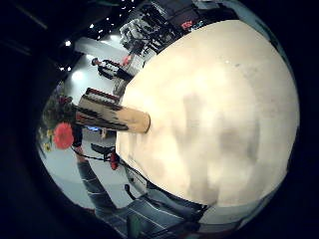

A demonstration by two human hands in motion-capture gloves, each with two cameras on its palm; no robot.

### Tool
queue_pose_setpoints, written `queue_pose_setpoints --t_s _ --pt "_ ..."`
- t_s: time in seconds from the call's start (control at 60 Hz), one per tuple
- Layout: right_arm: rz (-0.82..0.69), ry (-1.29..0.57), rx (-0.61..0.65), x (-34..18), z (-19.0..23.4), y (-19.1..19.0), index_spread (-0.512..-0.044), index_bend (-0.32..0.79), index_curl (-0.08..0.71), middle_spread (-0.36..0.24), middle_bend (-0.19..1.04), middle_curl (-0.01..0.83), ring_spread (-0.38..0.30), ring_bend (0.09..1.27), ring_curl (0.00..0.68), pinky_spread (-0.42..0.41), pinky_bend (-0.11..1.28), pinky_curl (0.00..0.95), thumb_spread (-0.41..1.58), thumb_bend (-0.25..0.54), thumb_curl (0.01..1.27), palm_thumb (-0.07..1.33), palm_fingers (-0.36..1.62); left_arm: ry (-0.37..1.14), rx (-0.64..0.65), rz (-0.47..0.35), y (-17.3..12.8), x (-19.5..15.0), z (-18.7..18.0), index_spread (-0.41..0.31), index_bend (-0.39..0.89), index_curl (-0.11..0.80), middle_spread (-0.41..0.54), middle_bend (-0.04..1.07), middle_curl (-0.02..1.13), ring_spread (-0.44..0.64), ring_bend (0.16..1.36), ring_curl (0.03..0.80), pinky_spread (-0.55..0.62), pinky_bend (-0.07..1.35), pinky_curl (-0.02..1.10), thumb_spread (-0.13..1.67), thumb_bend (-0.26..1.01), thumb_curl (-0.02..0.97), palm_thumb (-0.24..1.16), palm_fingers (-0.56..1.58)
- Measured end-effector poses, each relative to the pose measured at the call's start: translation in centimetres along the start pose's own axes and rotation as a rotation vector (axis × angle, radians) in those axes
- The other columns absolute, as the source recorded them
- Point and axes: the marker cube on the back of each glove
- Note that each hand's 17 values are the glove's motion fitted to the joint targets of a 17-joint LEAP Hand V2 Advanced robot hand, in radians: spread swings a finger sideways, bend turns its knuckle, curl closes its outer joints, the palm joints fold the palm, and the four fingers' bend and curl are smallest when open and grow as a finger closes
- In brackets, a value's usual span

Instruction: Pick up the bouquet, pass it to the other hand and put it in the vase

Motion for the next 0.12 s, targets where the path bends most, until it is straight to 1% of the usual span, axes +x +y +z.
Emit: queue_pose_setpoints --t_s 0.033,0.05,0.067,0.083,0.117 --pt "0.073 -0.017 -0.024 0.2 0.3 0.3 -0.355 0.18 0.361 -0.102 0.27 0.387 -0.053 0.21 0.319 0.196 0.15 0.219 1.11 -0.022 0.29 0.32 0.49 -0.028 0.042 -0.143 -0.4 -2.3 -0.3 0.165 0.06 0.103 0.413 0.20 0.30 0.50 0.53 0.260 0.50 0.37 0.30 0.79 -0.05 0.347 0.27 -0.16" --pt "0.059 -0.032 -0.030 0.2 0.5 0.3 -0.355 0.18 0.360 -0.102 0.26 0.387 -0.052 0.21 0.321 0.196 0.15 0.219 1.11 -0.021 0.29 0.32 0.49 -0.035 0.056 -0.200 -0.8 -3.6 -0.3 0.153 0.07 0.102 0.410 0.20 0.30 0.49 0.53 0.259 0.49 0.37 0.30 0.79 -0.05 0.345 0.26 -0.14" --pt "0.018 -0.053 -0.034 0.0 0.6 0.2 -0.355 0.18 0.360 -0.102 0.26 0.387 -0.052 0.21 0.321 0.196 0.15 0.219 1.11 -0.022 0.29 0.32 0.49 -0.029 0.065 -0.235 -1.3 -4.9 -0.3 0.147 0.07 0.102 0.400 0.21 0.30 0.49 0.53 0.257 0.49 0.36 0.30 0.78 -0.05 0.344 0.25 -0.13" --pt "-0.034 -0.074 -0.037 -0.2 0.7 0.1 -0.355 0.18 0.360 -0.102 0.26 0.387 -0.052 0.21 0.321 0.196 0.15 0.219 1.12 -0.022 0.29 0.32 0.49 -0.011 0.069 -0.252 -1.7 -5.9 -0.3 0.141 0.08 0.102 0.396 0.21 0.30 0.49 0.53 0.258 0.49 0.36 0.30 0.78 -0.05 0.343 0.24 -0.13" --pt "-0.106 -0.101 -0.038 -0.5 0.9 0.0 -0.352 0.18 0.360 -0.102 0.26 0.387 -0.052 0.21 0.322 0.196 0.15 0.219 1.12 -0.022 0.29 0.32 0.49 0.033 0.073 -0.259 -2.3 -7.1 -0.1 0.130 0.08 0.100 0.389 0.22 0.31 0.48 0.53 0.256 0.49 0.35 0.30 0.78 -0.05 0.342 0.23 -0.12"
